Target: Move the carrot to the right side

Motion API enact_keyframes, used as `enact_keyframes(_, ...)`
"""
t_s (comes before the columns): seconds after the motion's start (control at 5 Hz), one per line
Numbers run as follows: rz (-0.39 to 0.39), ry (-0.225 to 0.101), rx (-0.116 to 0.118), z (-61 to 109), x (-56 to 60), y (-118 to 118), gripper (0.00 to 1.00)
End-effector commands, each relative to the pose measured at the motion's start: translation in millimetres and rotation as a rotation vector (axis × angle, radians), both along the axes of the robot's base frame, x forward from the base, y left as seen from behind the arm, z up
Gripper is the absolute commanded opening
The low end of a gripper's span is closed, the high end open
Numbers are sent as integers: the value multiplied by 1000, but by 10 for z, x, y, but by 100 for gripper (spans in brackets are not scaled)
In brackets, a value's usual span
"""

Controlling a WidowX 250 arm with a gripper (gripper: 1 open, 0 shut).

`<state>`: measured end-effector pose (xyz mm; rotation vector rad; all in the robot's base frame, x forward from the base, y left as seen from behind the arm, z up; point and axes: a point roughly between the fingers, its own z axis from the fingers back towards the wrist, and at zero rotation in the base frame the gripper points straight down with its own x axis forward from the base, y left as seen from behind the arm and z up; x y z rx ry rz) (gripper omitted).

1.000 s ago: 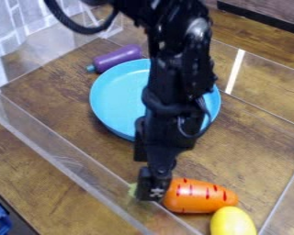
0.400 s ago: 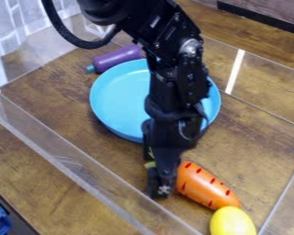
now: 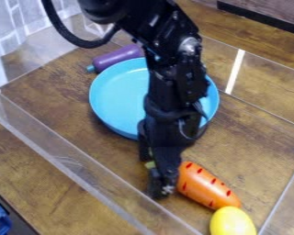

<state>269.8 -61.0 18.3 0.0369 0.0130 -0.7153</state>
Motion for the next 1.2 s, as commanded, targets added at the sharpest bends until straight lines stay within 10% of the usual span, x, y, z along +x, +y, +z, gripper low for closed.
enact_keyframes(0.0, 7, -59, -15, 124, 124, 84, 100)
enact_keyframes(1.0, 117, -111, -31, 129, 383, 351, 100)
